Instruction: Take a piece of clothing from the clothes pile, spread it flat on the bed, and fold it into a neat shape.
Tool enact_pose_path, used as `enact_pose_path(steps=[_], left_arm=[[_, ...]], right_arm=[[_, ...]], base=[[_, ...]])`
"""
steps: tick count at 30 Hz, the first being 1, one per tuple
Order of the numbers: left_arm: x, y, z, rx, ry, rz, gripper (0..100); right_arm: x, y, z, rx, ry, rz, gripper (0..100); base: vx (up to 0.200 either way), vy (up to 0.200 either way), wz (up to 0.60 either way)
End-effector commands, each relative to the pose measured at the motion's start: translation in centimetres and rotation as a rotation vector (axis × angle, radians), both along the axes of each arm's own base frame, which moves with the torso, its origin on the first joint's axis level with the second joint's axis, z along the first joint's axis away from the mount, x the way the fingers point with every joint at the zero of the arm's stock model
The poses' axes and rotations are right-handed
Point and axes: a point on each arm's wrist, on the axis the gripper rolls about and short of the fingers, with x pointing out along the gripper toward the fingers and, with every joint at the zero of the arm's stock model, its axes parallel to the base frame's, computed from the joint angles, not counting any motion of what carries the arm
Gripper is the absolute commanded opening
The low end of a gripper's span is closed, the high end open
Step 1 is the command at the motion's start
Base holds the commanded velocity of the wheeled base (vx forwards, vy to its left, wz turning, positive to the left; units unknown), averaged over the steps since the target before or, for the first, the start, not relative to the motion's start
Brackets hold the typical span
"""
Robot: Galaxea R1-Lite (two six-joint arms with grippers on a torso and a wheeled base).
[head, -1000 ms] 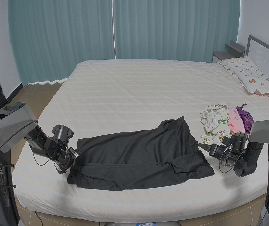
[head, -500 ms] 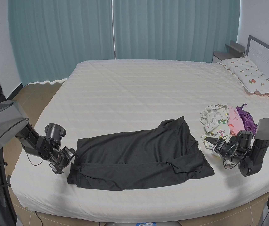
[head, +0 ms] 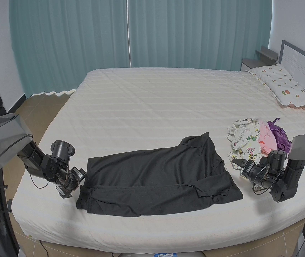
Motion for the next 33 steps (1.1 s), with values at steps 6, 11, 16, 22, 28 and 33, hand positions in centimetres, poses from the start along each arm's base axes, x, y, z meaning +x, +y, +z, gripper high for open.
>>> enact_pose_path(steps=[6,11,16,22,28,33], left_arm=[[-0.2,0.1,0.6,-0.035,-0.009,-0.011,100],[-0.6,0.0,1.1,-0.072,-0.023,-0.037,100],[-0.5,0.0,1.0,-0.078,-0.035,-0.04,100],[0.6,0.3,1.5,-0.084,-0.075,-0.027,100],[2.9,0.2,2.0,-0.082,-0.138,-0.011,100],[5.5,0.0,1.7,-0.08,-0.189,-0.038,100]], right_arm=[[-0.1,0.0,-0.2,-0.001,0.006,0.002,100],[-0.1,0.1,-0.2,-0.001,0.006,0.003,100],[-0.1,0.1,-0.2,-0.001,0.007,0.003,100],[0.0,0.2,-0.2,-0.001,0.004,0.006,100],[-0.1,0.3,-0.2,-0.001,0.007,0.009,100],[0.0,0.4,-0.3,-0.002,0.008,0.014,100]], base=[[0.1,0.0,0.0],[0.12,0.0,0.0],[0.0,0.0,0.0],[0.0,0.0,0.0],[0.0,0.0,0.0],[0.0,0.0,0.0]])
